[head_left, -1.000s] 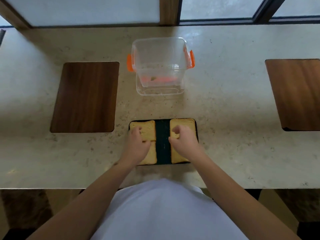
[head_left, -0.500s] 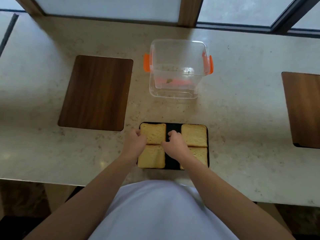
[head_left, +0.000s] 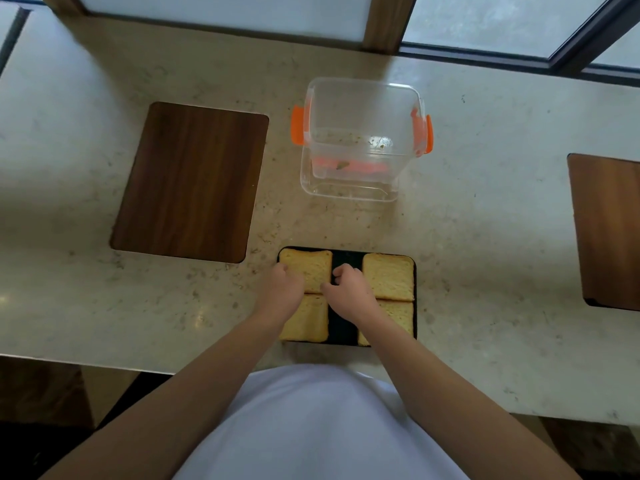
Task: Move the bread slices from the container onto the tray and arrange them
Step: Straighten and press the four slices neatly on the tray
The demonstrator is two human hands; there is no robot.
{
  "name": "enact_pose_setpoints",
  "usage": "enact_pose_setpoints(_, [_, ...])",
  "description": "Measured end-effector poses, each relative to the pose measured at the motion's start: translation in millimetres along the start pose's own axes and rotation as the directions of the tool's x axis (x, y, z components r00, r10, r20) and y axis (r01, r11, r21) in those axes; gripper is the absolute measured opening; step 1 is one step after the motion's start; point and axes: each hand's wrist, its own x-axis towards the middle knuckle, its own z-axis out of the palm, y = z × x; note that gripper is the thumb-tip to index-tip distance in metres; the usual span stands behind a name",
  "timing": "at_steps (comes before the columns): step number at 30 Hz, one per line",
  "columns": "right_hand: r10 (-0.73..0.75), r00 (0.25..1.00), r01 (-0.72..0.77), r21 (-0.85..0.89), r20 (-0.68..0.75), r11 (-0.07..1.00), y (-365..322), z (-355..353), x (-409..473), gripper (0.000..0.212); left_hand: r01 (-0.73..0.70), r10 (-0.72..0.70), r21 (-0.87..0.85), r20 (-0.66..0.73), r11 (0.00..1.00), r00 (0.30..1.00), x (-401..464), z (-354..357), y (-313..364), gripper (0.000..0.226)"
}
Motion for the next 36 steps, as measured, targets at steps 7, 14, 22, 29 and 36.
enact_pose_setpoints(7, [0.007, 1.0, -0.007, 0.014, 0.012, 1.0, -0.8, -2.4, -3.8, 0.049, 0.02, -0.02, -0.04, 0.005, 0.999, 1.0, 1.2, 3.8, 3.8, 0.061])
enact_pose_setpoints(14, [0.018, 1.0, -0.019, -0.022, -0.018, 1.0, -2.4, -12.5, -6.8, 0.03, 0.015, -0.014, -0.025, 0.029, 1.0, 0.999, 1.7, 9.6, 10.9, 0.058])
enact_pose_setpoints(22, [0.032, 0.999, -0.032, -0.015, -0.003, 0.999, 0.6, -19.0, -6.0, 0.028, -0.015, 0.016, -0.017, 0.053, 1.0, 0.998, -2.1, 11.3, 14.0, 0.06])
enact_pose_setpoints(29, [-0.032, 0.997, 0.032, 0.004, -0.07, 0.999, 10.6, -14.0, -15.0, 0.052, -0.048, 0.048, 0.015, 0.005, 0.999, 0.999, -16.0, -4.6, -15.0, 0.056])
enact_pose_setpoints(36, [0.057, 0.997, -0.063, 0.116, 0.05, 0.991, 37.3, 5.5, -41.8, 0.054, -0.03, 0.019, 0.103, 0.109, 0.994, 0.994, -31.2, -24.3, -47.8, 0.059])
